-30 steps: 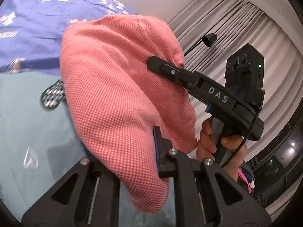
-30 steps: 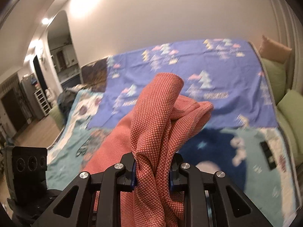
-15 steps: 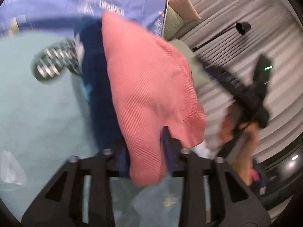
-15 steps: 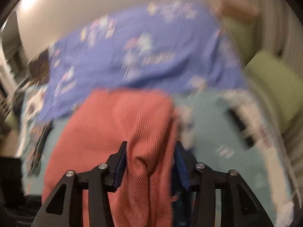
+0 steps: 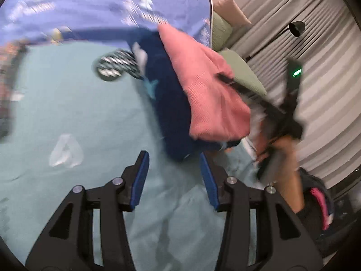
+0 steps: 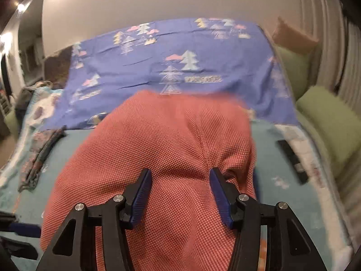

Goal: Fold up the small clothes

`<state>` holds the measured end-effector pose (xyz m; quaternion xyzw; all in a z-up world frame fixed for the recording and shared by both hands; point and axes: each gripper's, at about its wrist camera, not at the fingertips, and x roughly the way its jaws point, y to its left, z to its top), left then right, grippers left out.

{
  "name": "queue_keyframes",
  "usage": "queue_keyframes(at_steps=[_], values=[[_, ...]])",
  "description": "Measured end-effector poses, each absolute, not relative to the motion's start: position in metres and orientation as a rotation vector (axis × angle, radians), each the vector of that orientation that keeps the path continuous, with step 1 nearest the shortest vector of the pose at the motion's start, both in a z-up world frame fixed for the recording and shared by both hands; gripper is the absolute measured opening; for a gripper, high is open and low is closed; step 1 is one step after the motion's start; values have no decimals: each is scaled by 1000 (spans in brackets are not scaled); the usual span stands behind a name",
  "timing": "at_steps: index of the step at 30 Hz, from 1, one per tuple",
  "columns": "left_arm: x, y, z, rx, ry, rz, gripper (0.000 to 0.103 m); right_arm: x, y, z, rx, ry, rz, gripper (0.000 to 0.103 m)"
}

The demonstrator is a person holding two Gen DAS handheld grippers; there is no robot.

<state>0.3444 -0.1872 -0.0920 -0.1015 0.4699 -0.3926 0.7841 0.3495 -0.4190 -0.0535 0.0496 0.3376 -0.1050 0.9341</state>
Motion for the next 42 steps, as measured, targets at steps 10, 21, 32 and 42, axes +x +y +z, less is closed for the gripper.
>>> queue_keyframes(at_steps=[10, 21, 32, 42], values=[[181, -86, 10, 35, 635, -422, 90, 147, -300, 62, 20, 469, -283, 103], [71, -49, 28, -10, 501, -370, 102, 9, -222, 47, -32, 478, -288, 103], [50, -39, 23, -92, 492, -371, 102, -22, -213, 43, -8, 483, -277, 103], [53, -46, 19, -65, 508, -357, 102, -16, -215, 39, 1, 494, -271, 103]])
